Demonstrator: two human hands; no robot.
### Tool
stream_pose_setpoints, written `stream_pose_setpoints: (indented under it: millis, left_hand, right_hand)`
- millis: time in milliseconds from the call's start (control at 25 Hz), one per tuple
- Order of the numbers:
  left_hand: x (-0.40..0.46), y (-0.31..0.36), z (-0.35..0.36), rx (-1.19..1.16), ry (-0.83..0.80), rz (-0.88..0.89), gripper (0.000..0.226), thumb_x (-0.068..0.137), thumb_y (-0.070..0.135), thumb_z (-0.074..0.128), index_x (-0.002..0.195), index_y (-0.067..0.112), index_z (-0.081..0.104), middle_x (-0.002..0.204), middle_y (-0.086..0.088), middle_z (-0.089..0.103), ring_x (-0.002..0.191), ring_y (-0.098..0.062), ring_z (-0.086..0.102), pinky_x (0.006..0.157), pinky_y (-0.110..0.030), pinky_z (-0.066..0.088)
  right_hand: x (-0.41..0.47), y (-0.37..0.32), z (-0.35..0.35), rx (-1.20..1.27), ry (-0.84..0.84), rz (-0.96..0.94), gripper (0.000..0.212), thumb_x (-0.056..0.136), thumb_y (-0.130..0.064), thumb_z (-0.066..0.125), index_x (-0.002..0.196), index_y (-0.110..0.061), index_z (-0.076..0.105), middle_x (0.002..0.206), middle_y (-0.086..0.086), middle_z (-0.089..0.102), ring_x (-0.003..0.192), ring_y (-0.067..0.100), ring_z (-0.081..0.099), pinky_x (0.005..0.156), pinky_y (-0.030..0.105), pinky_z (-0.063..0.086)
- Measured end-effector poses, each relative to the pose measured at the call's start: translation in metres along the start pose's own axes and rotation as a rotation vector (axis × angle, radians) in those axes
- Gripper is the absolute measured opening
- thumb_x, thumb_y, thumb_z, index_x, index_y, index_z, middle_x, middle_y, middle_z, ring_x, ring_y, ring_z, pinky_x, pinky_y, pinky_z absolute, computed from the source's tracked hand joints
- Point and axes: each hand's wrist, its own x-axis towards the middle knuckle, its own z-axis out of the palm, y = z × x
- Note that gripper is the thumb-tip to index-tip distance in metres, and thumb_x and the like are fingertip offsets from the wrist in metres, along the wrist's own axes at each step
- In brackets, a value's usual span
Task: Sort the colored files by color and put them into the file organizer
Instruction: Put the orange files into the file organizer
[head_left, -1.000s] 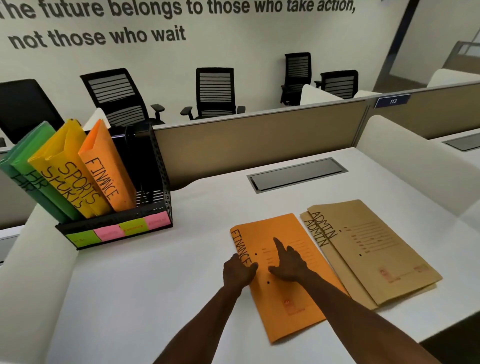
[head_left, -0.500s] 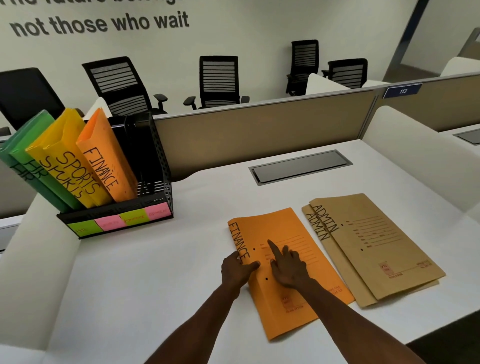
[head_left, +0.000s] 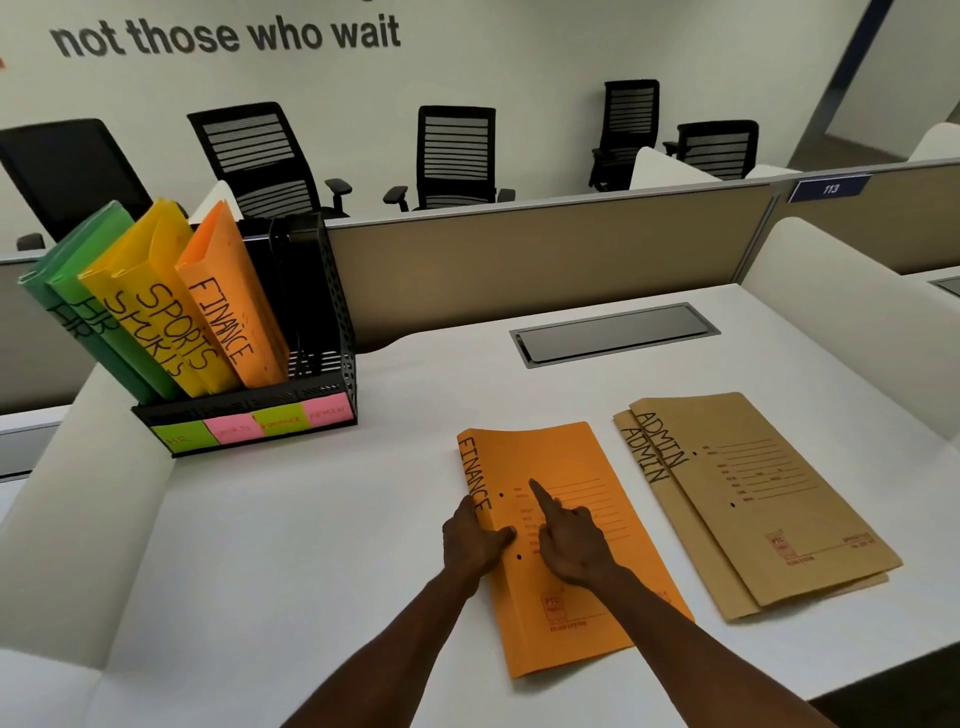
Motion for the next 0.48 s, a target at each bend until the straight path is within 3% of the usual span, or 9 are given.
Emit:
stream_pose_setpoints:
  millis: [160, 280, 480]
  left_hand:
    - [-0.004, -0.001, -0.005, -0.035, -0.014, -0.030, 0.073, 0.079, 0.031, 0.079, 0.140, 0.019, 0.041, 0.136, -0.006, 0.057, 0.119, -0.027, 0.060, 0.098, -0.045, 0.052]
    - [-0.007, -0.006, -0.012, -0.101, 0.001, -0.055, 0.077, 0.079, 0.029, 0.079, 0.144, 0.020, 0.039, 0.135, -0.008, 0.059, 0.115, -0.026, 0.061, 0.092, -0.040, 0.054]
    - [-0.013, 0.008, -0.015, -0.185, 0.064, -0.002, 0.078, 0.077, 0.030, 0.081, 0.144, 0.023, 0.043, 0.131, -0.006, 0.061, 0.113, -0.023, 0.061, 0.092, -0.044, 0.054]
  right_hand:
    - [-0.001, -0.006, -0.001, 0.026, -0.019, -0.009, 0.070, 0.102, -0.039, 0.040, 0.157, -0.036, -0.004, 0.134, 0.008, 0.054, 0.118, 0.029, 0.048, 0.091, 0.041, 0.050]
    - [0.004, -0.013, -0.015, 0.110, -0.033, 0.014, 0.075, 0.097, -0.045, 0.051, 0.158, -0.029, 0.009, 0.127, 0.010, 0.059, 0.115, 0.028, 0.055, 0.092, 0.040, 0.051]
    - [0.035, -0.039, -0.062, 0.189, 0.116, -0.074, 0.069, 0.096, -0.039, 0.058, 0.154, -0.016, 0.028, 0.157, 0.008, 0.035, 0.144, 0.026, 0.032, 0.115, 0.037, 0.029]
